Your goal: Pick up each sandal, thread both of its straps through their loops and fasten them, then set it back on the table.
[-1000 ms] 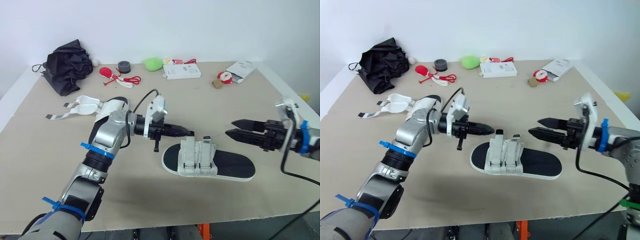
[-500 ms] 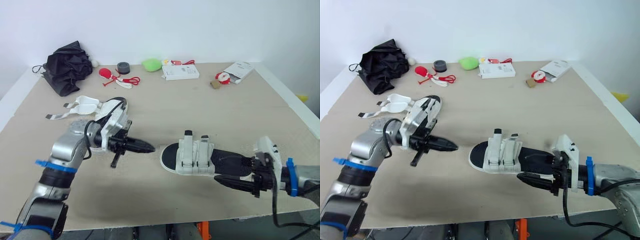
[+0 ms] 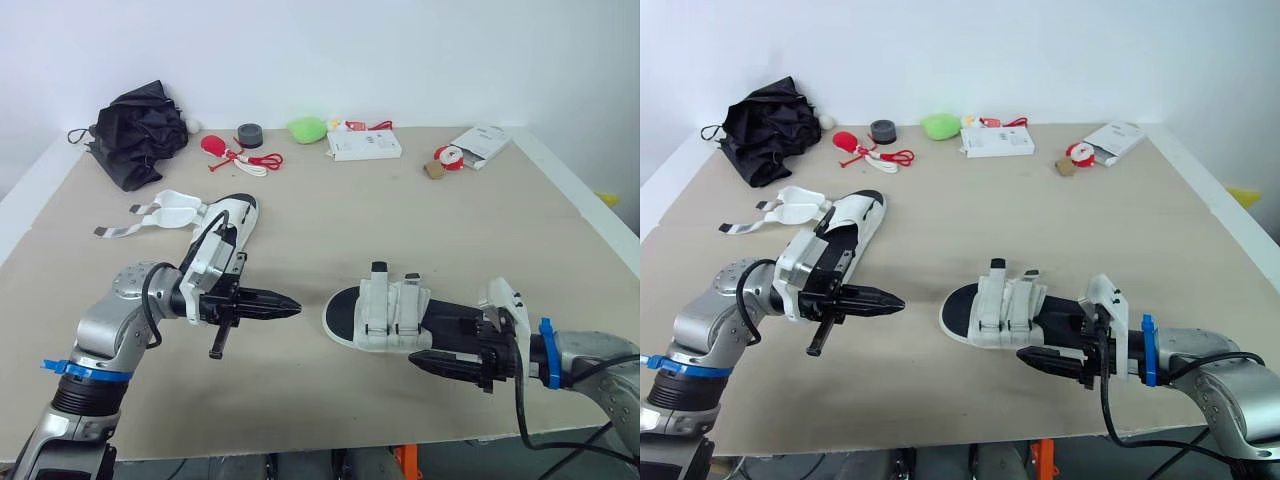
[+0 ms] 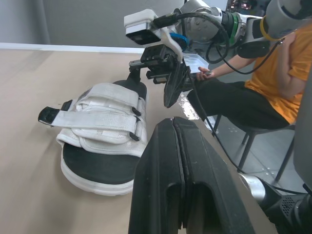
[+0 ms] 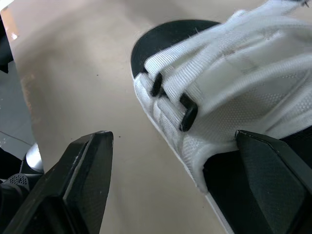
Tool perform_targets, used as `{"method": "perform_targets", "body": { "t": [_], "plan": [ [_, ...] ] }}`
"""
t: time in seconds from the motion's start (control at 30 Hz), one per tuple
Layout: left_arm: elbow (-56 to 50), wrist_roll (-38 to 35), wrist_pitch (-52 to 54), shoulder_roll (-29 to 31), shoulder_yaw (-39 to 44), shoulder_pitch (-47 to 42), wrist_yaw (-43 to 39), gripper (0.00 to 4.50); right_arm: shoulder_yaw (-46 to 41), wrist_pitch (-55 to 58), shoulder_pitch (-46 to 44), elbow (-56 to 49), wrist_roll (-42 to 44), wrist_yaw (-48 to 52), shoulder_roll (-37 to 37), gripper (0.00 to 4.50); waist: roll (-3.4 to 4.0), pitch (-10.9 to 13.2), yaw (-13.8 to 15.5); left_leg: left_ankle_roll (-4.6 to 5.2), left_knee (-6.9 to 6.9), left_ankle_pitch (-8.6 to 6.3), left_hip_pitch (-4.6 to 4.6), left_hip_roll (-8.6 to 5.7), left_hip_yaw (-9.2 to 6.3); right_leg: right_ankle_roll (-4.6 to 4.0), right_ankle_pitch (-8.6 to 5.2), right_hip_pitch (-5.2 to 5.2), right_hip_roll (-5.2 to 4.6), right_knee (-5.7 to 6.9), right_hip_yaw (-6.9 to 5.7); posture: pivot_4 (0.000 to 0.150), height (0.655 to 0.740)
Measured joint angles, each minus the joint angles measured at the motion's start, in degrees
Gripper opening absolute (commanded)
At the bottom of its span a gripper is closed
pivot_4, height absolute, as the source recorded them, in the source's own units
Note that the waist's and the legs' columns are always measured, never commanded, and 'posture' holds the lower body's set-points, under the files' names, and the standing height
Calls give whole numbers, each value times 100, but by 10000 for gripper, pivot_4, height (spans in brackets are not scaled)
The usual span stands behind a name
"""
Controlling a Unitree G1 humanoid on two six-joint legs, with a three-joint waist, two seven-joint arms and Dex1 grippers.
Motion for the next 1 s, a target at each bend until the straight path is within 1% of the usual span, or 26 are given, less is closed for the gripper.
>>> {"method": "perform_targets", "body": {
  "t": [0.1, 0.13, 0.17, 0.2, 0.23, 0.27, 0.3, 0.33, 0.37, 0.4, 0.47, 0.5, 0.7, 0.87, 0.9, 1.0],
  "plan": [
    [-67, -7, 2, 12, -2, 36, 78, 0, 134, -69, -126, 191, -42, -14, 88, 42875, -6, 0, 0, 0, 0, 0, 9, 2, 2, 2, 2, 7, -1, 0, 1, 1500, 7400],
    [-116, -17, 2, 29, 2, 57, 104, 0, 196, -76, -220, 270, -43, -33, 180, 39007, -7, -1, -1, 0, 0, 0, 11, 3, 2, 2, 2, 7, -1, 0, 1, 1500, 7400],
    [-135, -22, 4, 28, -1, 59, 127, 0, 219, -75, -264, 304, -41, -43, 241, 37545, -11, -2, -7, 0, 0, 0, 14, 8, 3, 2, 2, 10, -2, 0, 2, 1500, 7400],
    [-156, -28, 6, 27, -2, 60, 156, 0, 239, -77, -294, 342, -39, -57, 292, 37545, -13, -1, -11, 0, 0, 0, 14, 11, 4, 2, 2, 10, -2, 0, 2, 1500, 7400],
    [-176, -44, 7, 26, -4, 62, 183, 0, 248, -82, -313, 382, -39, -75, 336, 31129, -14, 0, -16, -1, 0, 0, 14, 14, 6, 1, 3, 8, -2, 0, 3, 1500, 7400],
    [-192, -66, 8, 27, -1, 71, 223, 0, 272, -95, -367, 464, -50, -96, 397, 28754, -14, 0, -19, -1, 0, 0, 17, 17, 6, 0, 2, 9, 0, 0, 3, 1500, 7400],
    [-210, -76, 20, 27, -1, 101, 302, 0, 362, -124, -462, 567, -106, -151, 491, 20870, -14, 0, -20, -1, -1, 0, 18, 26, 6, -7, 2, 9, 8, 1, 3, 1500, 7400],
    [-222, -85, 36, 27, -1, 120, 309, 0, 389, -129, -478, 587, -115, -148, 514, 18580, -14, 0, -19, -1, -2, 0, 20, 30, 5, -13, 0, 9, 13, 2, 3, 1500, 7400],
    [-224, -90, 43, 27, -1, 125, 309, 0, 398, -132, -479, 587, -114, -146, 517, 13132, -14, 0, -19, -1, -2, 0, 20, 31, 5, -14, -1, 9, 15, 3, 3, 1500, 7400],
    [-224, -114, 61, 26, -1, 146, 340, 0, 448, -170, -489, 584, -112, -131, 553, 9772, -14, -1, -18, -1, -4, 0, 20, 36, 2, -18, -3, 9, 23, 3, 2, 1500, 7400],
    [-234, -135, 64, 25, 3, 155, 420, 0, 460, -174, -489, 577, -88, -88, 595, 4696, -14, -1, -18, -1, -6, 0, 23, 39, 2, -20, -3, 10, 37, 4, 3, 1500, 7400],
    [-245, -182, 68, 4, 10, 178, 536, 0, 496, -175, -490, 577, -20, -12, 625, 158, -14, -1, -15, -3, -6, 1, 25, 39, 2, -21, -2, 12, 36, 4, 3, 1500, 7400],
    [-250, -265, 67, -10, 42, 196, 663, 0, 495, -164, -513, 592, -16, -14, 629, 158, -14, -1, -13, -6, -6, 3, 27, 38, 10, -18, 1, 11, 31, 4, 5, 1500, 7400],
    [-282, -288, 65, -36, 41, 198, 750, 0, 453, -62, -696, 687, -8, -226, 734, 158, -14, 0, -14, -15, -6, 8, 28, 38, 11, -20, 4, 10, 26, 4, 5, 1500, 7400],
    [-289, -289, 62, -52, 39, 198, 770, 0, 388, -27, -794, 797, 29, -349, 801, 158, -13, 0, -13, -18, -6, 10, 27, 38, 12, -20, 4, 9, 27, 5, 4, 1500, 7400],
    [-293, -288, 49, -113, 10, 201, 808, 0, -93, 27, -1517, 1410, 83, -936, 912, 158, 2, 11, -13, -18, -6, 13, 21, 32, 41, -14, 23, -6, 28, 5, 13, 1500, 7400]
  ]
}}
